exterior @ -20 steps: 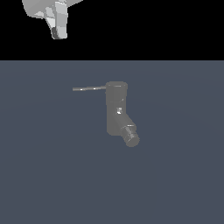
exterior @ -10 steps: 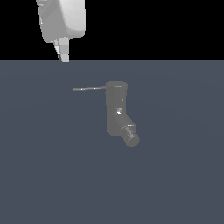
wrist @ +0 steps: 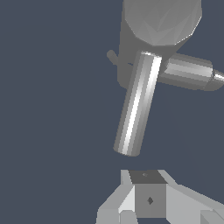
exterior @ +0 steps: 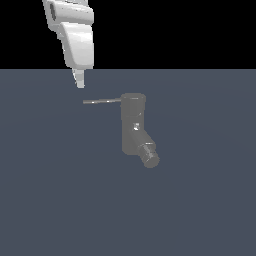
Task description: Turn on the faucet by rotating a designated handle.
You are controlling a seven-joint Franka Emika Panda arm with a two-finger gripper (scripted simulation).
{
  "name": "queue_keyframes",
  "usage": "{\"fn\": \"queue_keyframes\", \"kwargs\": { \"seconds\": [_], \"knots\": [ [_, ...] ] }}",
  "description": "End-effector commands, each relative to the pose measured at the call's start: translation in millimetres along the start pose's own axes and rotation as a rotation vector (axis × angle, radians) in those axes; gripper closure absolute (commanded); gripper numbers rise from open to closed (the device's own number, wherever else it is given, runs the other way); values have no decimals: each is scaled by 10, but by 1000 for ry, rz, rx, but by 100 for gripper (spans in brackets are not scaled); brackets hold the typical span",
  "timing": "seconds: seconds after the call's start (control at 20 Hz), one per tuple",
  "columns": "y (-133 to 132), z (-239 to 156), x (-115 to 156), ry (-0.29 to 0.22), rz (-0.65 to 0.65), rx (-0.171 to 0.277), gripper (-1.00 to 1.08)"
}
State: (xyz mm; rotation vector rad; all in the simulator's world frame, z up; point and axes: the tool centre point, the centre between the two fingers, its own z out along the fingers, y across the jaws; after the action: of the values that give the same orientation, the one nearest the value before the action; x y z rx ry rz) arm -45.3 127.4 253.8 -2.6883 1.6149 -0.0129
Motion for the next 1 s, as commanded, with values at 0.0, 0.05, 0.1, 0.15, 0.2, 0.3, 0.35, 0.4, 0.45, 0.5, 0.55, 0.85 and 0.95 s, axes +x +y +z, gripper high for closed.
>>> {"fn": "queue_keyframes", "kwargs": {
  "seconds": [0.0, 0.05, 0.1, 0.15, 0.2, 0.3, 0.35, 0.4, 0.45, 0.5, 0.55, 0.85, 0.95],
  "knots": [
    [-102, 108, 50, -1, 45, -1, 108],
    [-140, 148, 71, -1, 62, -2, 108],
    [-175, 187, 92, -1, 79, -3, 108],
    [-209, 224, 113, -1, 94, -3, 108],
    [-240, 259, 133, -1, 109, -4, 108],
    [-298, 325, 173, -1, 137, -6, 108],
    [-324, 355, 191, -1, 149, -6, 108],
    [-349, 382, 209, -1, 161, -7, 108],
    [-371, 408, 226, -1, 172, -7, 108],
    [-392, 431, 242, -1, 182, -8, 108],
    [-410, 452, 257, -2, 192, -8, 108],
    [-477, 528, 314, -2, 225, -10, 108],
    [-482, 534, 318, -2, 228, -10, 108]
  ]
}}
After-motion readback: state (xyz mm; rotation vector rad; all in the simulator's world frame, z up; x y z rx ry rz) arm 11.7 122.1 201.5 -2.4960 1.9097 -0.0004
